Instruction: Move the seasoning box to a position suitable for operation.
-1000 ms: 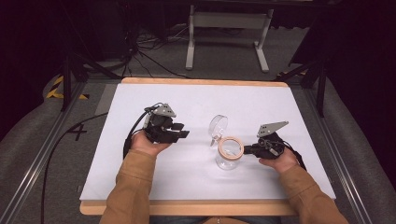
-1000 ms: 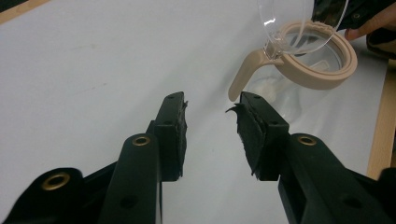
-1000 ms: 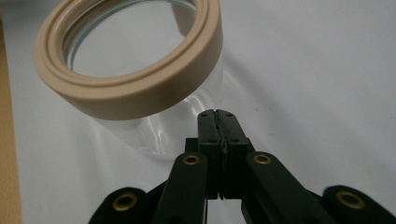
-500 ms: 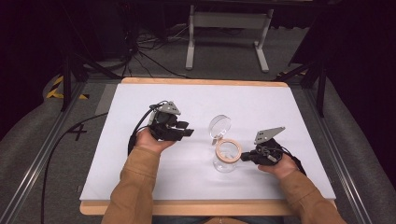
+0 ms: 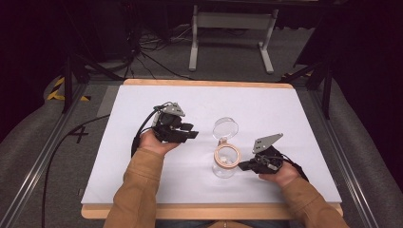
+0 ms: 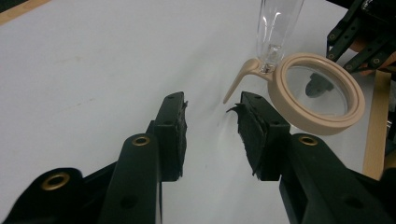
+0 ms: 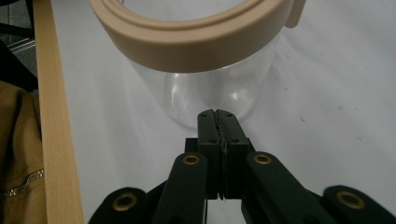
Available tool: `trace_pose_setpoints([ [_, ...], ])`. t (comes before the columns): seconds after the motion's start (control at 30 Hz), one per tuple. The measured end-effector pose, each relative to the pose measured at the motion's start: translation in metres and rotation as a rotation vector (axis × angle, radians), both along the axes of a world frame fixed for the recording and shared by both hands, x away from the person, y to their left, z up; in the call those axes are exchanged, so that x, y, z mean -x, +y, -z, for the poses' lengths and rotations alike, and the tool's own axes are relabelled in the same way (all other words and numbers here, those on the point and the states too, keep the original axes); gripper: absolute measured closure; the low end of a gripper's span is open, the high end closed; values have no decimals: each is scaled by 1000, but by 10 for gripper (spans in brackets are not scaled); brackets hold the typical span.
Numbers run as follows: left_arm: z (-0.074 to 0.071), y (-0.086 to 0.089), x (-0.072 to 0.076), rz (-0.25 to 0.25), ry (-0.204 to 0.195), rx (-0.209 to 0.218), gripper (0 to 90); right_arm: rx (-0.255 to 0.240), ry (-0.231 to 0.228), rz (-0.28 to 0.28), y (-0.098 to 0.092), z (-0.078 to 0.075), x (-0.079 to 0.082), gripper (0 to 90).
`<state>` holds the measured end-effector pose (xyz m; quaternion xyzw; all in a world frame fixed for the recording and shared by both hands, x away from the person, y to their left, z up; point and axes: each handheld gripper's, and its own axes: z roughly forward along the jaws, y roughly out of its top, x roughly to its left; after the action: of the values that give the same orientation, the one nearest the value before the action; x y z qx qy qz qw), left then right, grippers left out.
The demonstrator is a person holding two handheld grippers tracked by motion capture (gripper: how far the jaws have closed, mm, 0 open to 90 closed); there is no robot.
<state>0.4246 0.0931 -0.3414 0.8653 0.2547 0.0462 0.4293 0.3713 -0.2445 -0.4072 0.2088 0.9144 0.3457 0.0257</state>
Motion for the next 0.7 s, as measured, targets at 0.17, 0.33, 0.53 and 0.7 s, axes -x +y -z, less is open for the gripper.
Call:
trace_pose_setpoints([
  [0.17, 0, 0, 0, 3, 0, -5, 617, 1, 9, -18, 5, 1, 2, 892],
  [0.33, 1, -1, 0, 4, 5, -1, 617, 3, 7, -29, 9, 1, 4, 891],
  [0.53, 2, -1, -1, 4, 5, -4, 619, -2, 9, -36, 11, 2, 4, 890],
  [0.7, 4, -1, -3, 3, 15, 5, 629, -2, 17, -40, 11, 2, 4, 889],
])
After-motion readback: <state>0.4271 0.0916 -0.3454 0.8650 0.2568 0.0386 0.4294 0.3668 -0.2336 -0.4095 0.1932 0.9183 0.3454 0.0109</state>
